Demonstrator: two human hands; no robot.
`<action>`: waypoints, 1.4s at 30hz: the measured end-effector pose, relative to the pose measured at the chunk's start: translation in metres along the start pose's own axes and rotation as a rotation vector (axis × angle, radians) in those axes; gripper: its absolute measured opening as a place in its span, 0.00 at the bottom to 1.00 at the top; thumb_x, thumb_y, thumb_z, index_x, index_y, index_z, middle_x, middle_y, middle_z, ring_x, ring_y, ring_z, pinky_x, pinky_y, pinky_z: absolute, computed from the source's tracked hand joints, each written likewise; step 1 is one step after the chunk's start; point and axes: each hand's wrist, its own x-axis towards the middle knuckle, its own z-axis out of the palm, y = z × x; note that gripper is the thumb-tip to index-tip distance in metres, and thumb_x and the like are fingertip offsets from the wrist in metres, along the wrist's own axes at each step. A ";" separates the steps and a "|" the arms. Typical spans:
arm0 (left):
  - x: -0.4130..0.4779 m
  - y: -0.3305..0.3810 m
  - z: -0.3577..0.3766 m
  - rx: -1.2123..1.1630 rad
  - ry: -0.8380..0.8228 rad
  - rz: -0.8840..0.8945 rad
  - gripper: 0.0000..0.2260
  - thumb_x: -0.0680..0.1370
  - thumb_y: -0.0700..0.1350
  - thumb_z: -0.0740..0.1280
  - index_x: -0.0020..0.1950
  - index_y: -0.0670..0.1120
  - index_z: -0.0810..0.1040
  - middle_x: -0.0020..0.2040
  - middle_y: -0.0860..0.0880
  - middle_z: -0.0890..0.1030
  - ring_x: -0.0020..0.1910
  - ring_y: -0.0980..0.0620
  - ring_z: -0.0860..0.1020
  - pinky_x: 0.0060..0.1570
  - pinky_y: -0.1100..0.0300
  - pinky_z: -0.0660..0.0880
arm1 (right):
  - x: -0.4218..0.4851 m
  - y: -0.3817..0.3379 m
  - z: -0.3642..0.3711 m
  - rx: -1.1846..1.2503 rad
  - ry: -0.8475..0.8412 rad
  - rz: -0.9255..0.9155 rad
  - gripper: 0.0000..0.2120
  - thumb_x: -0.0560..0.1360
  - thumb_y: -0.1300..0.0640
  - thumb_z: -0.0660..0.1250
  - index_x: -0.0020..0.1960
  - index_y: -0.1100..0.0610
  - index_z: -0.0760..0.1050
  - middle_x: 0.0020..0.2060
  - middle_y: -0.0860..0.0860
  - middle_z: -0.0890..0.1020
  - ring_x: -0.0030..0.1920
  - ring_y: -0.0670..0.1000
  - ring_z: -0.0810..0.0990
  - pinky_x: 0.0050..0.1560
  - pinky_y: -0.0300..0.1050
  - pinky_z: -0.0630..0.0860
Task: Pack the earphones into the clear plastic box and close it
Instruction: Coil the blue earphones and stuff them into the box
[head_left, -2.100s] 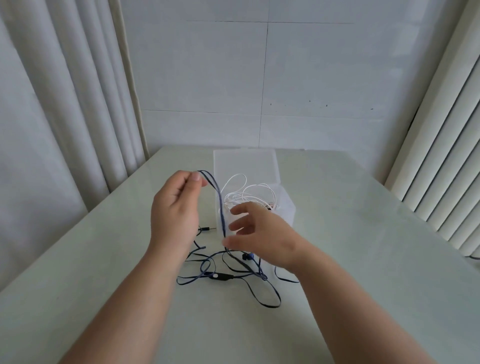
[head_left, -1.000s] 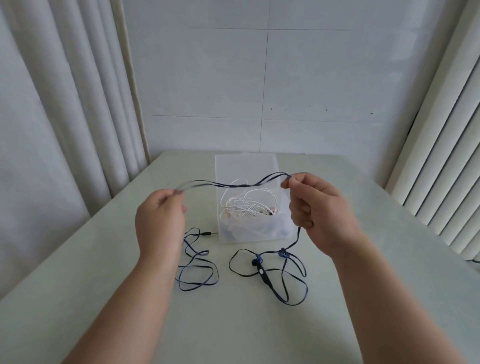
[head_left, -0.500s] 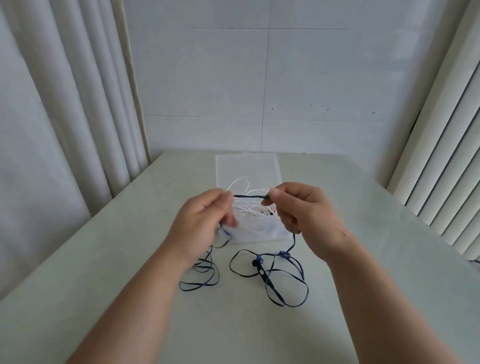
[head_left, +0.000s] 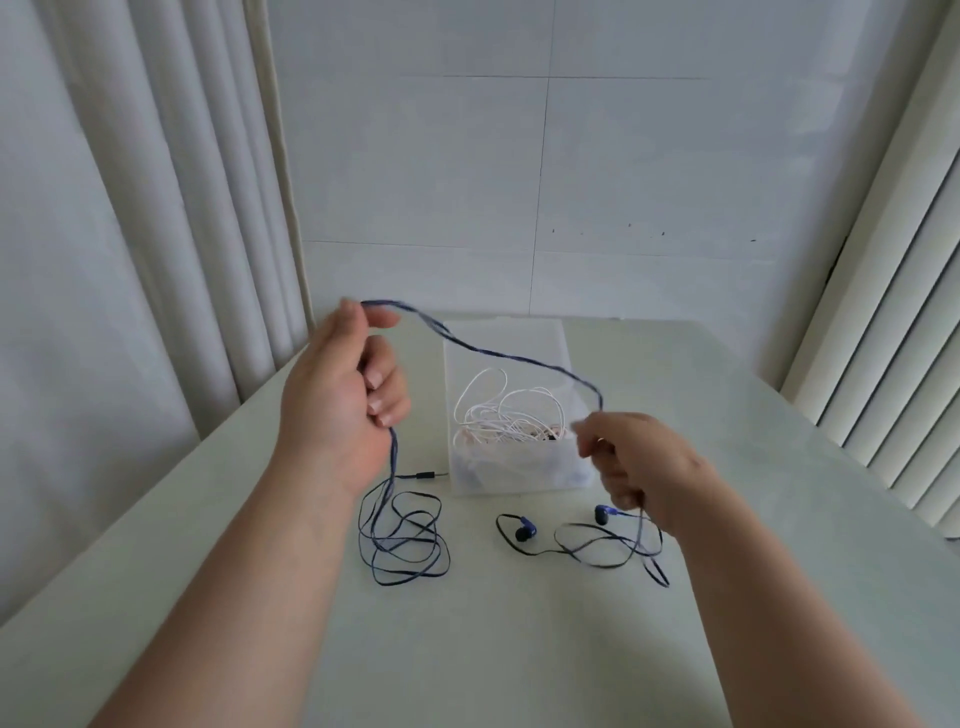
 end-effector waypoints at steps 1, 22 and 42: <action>0.001 0.002 0.006 0.006 -0.031 -0.018 0.14 0.82 0.51 0.56 0.44 0.46 0.76 0.26 0.52 0.62 0.20 0.56 0.57 0.23 0.66 0.54 | -0.002 -0.001 0.003 0.074 -0.097 0.045 0.10 0.75 0.60 0.61 0.35 0.57 0.69 0.24 0.49 0.64 0.24 0.48 0.57 0.25 0.38 0.53; 0.005 0.004 0.083 -0.021 -0.322 -0.082 0.17 0.83 0.44 0.55 0.68 0.57 0.73 0.27 0.50 0.64 0.23 0.54 0.56 0.26 0.62 0.54 | -0.014 0.010 0.052 0.123 -0.600 -0.128 0.19 0.62 0.64 0.60 0.52 0.57 0.75 0.40 0.57 0.83 0.29 0.49 0.63 0.29 0.41 0.54; 0.007 -0.019 -0.025 -0.412 0.424 0.044 0.08 0.79 0.43 0.66 0.57 0.45 0.77 0.45 0.45 0.78 0.42 0.49 0.82 0.44 0.58 0.79 | -0.016 -0.010 0.006 -0.198 -0.041 -0.347 0.10 0.80 0.53 0.63 0.42 0.55 0.77 0.35 0.49 0.86 0.28 0.44 0.74 0.30 0.39 0.67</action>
